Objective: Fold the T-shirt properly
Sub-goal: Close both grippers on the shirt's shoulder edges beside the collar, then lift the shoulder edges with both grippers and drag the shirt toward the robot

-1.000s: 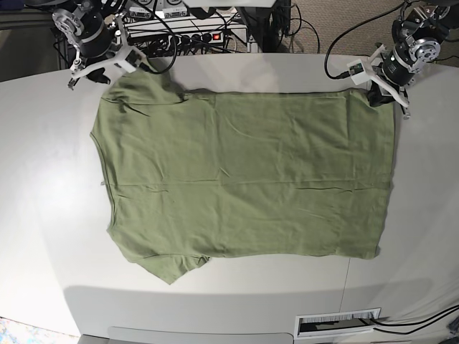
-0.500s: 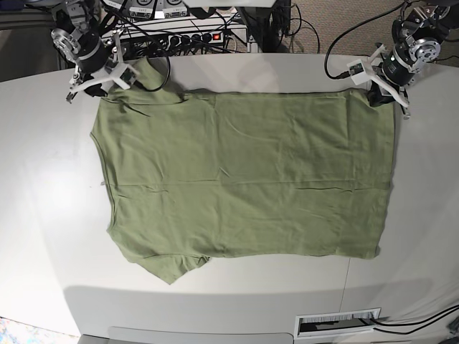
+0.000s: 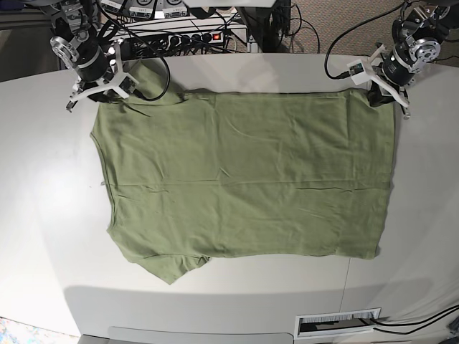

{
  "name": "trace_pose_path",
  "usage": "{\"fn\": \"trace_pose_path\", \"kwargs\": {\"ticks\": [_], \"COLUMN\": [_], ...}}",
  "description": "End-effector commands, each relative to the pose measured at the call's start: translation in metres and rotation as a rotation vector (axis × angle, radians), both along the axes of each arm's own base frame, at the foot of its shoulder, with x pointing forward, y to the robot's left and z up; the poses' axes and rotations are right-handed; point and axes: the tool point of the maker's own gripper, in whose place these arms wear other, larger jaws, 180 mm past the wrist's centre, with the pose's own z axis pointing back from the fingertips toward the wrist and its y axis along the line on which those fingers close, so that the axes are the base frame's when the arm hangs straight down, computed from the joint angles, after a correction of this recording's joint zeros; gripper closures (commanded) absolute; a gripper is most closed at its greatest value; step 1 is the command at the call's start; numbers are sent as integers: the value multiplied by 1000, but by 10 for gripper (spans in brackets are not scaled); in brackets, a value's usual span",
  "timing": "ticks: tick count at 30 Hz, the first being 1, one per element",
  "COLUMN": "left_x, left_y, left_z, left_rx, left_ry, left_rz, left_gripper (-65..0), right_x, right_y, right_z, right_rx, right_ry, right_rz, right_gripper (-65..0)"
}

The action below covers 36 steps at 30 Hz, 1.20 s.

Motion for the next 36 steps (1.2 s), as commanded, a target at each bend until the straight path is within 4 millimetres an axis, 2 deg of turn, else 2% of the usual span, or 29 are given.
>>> {"fn": "trace_pose_path", "kwargs": {"ticks": [1, 4, 5, 11, 21, 26, 29, 33, 36], "left_x": [-7, -7, -7, -10, -56, -67, -67, -76, -70], "left_y": [4, 4, 4, 5, 17, 14, 14, 19, 23], "left_z": [-4, -4, -4, -5, -5, 7, 18, 24, 30], "left_rx": [19, 19, 19, 24, 104, 148, 182, 237, 270], "left_ry": [43, 42, 43, 51, 153, 86, 23, -2, -52], "left_rz": [-13, -13, -13, -13, -80, -75, -72, -80, -77], "left_gripper": [0, 0, 0, 0, 0, 0, 0, 0, 0], "right_x": [6, 5, 4, -3, -41, -56, -54, -62, -64], "right_y": [-1, 1, 0, -4, 13, 20, 25, 26, 22], "right_z": [7, 6, 6, 4, 16, 23, 35, 47, 53], "right_rx": [-4, 14, 14, -3, -20, -26, -28, -35, -48], "right_ry": [-26, -20, -16, 17, 80, 103, 81, 81, 73], "right_rz": [10, 3, -3, -35, -12, 2, 9, 10, 2], "right_gripper": [-96, -7, 0, 0, 0, 0, 0, 0, 0]}}
